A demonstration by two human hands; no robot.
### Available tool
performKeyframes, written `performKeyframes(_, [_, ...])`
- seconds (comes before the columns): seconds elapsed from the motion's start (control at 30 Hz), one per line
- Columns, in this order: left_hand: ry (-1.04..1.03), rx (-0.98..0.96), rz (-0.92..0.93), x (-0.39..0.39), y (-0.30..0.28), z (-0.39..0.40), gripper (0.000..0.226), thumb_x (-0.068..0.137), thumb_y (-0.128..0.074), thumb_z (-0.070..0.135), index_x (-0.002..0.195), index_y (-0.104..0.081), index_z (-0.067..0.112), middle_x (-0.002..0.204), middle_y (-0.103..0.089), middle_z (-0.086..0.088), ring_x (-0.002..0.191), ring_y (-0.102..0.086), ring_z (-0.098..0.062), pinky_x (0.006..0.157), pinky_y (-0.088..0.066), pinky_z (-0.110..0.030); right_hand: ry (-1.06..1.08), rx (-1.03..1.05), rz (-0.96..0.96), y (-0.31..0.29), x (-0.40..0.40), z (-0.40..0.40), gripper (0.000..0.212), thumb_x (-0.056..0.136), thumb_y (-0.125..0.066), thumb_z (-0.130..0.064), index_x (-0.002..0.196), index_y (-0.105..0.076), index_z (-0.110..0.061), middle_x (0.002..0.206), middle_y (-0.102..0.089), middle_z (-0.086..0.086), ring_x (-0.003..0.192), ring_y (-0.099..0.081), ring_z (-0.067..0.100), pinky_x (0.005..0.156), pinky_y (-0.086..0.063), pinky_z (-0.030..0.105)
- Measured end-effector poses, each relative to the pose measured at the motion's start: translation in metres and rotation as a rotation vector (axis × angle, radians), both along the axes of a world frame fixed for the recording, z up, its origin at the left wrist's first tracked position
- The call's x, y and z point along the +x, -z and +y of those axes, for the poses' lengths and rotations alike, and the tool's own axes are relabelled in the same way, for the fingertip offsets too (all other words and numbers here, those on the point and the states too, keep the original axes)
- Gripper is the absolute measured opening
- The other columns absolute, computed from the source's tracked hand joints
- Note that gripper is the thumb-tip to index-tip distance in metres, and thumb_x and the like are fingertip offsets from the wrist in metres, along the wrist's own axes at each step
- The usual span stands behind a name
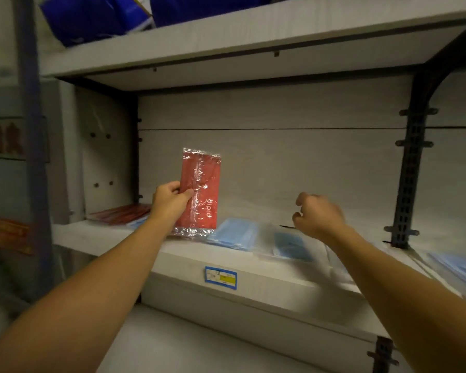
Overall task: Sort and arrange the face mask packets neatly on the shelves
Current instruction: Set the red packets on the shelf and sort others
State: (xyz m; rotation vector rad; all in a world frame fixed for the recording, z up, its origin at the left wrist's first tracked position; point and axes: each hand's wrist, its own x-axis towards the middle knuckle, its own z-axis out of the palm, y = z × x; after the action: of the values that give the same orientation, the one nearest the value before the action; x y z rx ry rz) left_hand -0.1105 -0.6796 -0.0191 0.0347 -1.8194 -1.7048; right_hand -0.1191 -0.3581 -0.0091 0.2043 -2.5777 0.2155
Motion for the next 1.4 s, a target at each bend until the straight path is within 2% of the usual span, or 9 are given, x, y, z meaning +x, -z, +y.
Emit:
performKeyframes(0.13, [-0.047,-0.029,0.015,0.023,0.001,-0.038,0.020,0.090,-0.070,0.002,0.087,-0.071,0.022,0.090,-0.076,-0.008,0.082,-0.074,-0.027,0.080,-0.061,-0.041,-0.104,0.017,-0.031,0.001,-0.003,-0.061,0.033,0.091,-0.056,-0.024,0.121,-0.056,-0.012,0.107,-0.065,0.012,0.091,-0.063,0.032,0.080,-0.058,0.043])
performKeyframes(0.27, [-0.074,-0.044,0.035,0.037,-0.002,-0.084,0.015,0.093,-0.067,0.004,0.093,-0.070,0.019,0.086,-0.074,-0.001,0.074,-0.072,-0.016,0.063,-0.057,-0.027,-0.173,0.013,0.011,-0.003,-0.005,-0.123,0.037,0.089,-0.058,-0.026,0.124,-0.057,-0.016,0.112,-0.066,0.010,0.094,-0.064,0.030,0.083,-0.058,0.044])
performKeyframes(0.37, [-0.088,-0.068,0.031,0.042,-0.002,-0.124,0.013,0.094,-0.068,0.007,0.096,-0.069,0.020,0.088,-0.075,0.001,0.073,-0.072,-0.012,0.062,-0.054,-0.025,-0.217,-0.026,0.013,-0.007,-0.005,-0.170,0.040,0.091,-0.059,-0.026,0.130,-0.056,-0.016,0.111,-0.067,0.008,0.093,-0.064,0.027,0.082,-0.058,0.043])
performKeyframes(0.5, [-0.096,-0.104,0.010,0.042,-0.010,-0.176,0.015,0.093,-0.069,0.009,0.092,-0.068,0.024,0.088,-0.074,0.003,0.077,-0.072,-0.014,0.068,-0.057,-0.029,-0.218,-0.012,0.023,-0.010,-0.004,-0.229,0.037,0.090,-0.058,-0.024,0.125,-0.057,-0.015,0.109,-0.066,0.008,0.094,-0.063,0.029,0.080,-0.057,0.040])
performKeyframes(0.73, [-0.022,-0.175,-0.047,0.040,-0.019,-0.230,0.013,0.096,-0.065,0.005,0.099,-0.067,0.018,0.085,-0.070,0.002,0.069,-0.067,-0.009,0.048,-0.050,-0.014,-0.182,0.039,-0.002,-0.014,-0.006,-0.297,0.034,0.089,-0.061,-0.022,0.122,-0.056,-0.015,0.112,-0.063,0.008,0.096,-0.062,0.029,0.083,-0.057,0.043])
performKeyframes(0.87, [-0.007,-0.167,-0.083,0.032,-0.016,-0.255,0.017,0.097,-0.066,0.009,0.113,-0.068,0.011,0.097,-0.074,-0.004,0.080,-0.072,-0.015,0.062,-0.055,-0.024,-0.168,0.053,-0.015,-0.011,-0.010,-0.319,0.034,0.088,-0.063,-0.020,0.121,-0.056,-0.014,0.113,-0.062,0.009,0.095,-0.061,0.029,0.085,-0.057,0.043])
performKeyframes(0.97, [-0.011,-0.153,-0.095,0.021,-0.012,-0.270,0.020,0.096,-0.068,0.011,0.115,-0.067,0.011,0.099,-0.075,-0.003,0.083,-0.074,-0.017,0.064,-0.058,-0.026,-0.147,0.081,-0.028,-0.010,-0.017,-0.329,0.036,0.088,-0.063,-0.019,0.123,-0.056,-0.013,0.116,-0.062,0.009,0.098,-0.061,0.029,0.086,-0.057,0.043])
performKeyframes(1.1, [-0.029,-0.127,-0.127,0.001,-0.006,-0.284,0.021,0.094,-0.070,0.013,0.114,-0.066,0.010,0.103,-0.076,-0.005,0.085,-0.075,-0.023,0.082,-0.062,-0.045,-0.130,0.076,-0.031,-0.013,-0.033,-0.338,0.039,0.088,-0.064,-0.019,0.126,-0.055,-0.013,0.118,-0.062,0.010,0.099,-0.061,0.029,0.086,-0.057,0.042])
performKeyframes(1.4, [-0.015,-0.155,-0.184,-0.060,-0.002,-0.295,0.014,0.092,-0.073,0.012,0.105,-0.067,0.012,0.097,-0.076,-0.006,0.082,-0.075,-0.026,0.081,-0.062,-0.046,-0.105,0.091,-0.024,-0.014,-0.074,-0.349,0.041,0.084,-0.062,-0.011,0.124,-0.057,-0.012,0.117,-0.062,0.011,0.099,-0.062,0.032,0.084,-0.058,0.044])
